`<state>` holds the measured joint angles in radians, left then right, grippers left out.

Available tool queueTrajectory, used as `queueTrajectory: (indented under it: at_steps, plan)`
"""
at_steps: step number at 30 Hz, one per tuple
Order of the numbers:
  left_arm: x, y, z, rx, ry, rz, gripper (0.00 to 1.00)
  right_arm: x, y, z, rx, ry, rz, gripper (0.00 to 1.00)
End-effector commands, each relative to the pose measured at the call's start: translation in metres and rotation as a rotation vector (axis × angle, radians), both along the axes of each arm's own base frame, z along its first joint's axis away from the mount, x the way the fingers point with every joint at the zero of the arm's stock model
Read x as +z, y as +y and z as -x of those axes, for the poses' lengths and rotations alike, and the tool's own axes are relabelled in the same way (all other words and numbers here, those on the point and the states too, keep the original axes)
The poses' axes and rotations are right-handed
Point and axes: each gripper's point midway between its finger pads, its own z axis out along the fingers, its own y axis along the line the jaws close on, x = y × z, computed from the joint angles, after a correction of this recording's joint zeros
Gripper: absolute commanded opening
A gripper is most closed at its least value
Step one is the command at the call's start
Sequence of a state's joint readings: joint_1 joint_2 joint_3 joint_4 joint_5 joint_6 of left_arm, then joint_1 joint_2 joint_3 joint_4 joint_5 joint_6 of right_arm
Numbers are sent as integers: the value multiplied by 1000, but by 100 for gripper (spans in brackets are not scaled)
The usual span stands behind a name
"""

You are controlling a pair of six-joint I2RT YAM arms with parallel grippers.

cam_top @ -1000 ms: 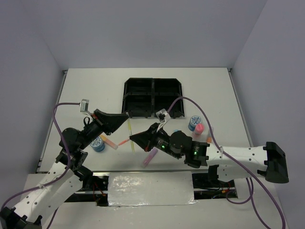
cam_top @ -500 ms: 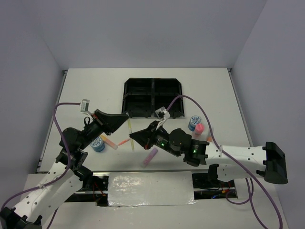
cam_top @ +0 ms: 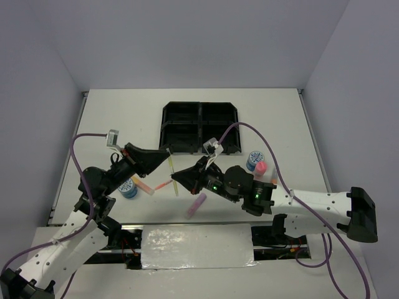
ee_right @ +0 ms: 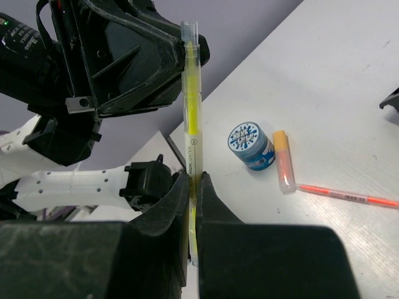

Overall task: Sort the stationery into containers
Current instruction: Close the pen cap on the pen.

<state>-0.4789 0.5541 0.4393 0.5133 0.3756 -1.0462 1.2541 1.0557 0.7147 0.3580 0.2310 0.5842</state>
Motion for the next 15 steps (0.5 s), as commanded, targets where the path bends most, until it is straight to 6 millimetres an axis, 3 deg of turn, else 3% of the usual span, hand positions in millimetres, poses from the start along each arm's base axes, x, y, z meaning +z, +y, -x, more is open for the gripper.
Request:
queueTrajectory:
  at_steps: [1,15]
  plan:
    - [9,-5,15,-62,-79,-16,0,53,-8,-5,-10,-127,-110,0]
    - [-12,-8,16,-67,-62,-50,0,88,-13,-7,35,-206,-200,0]
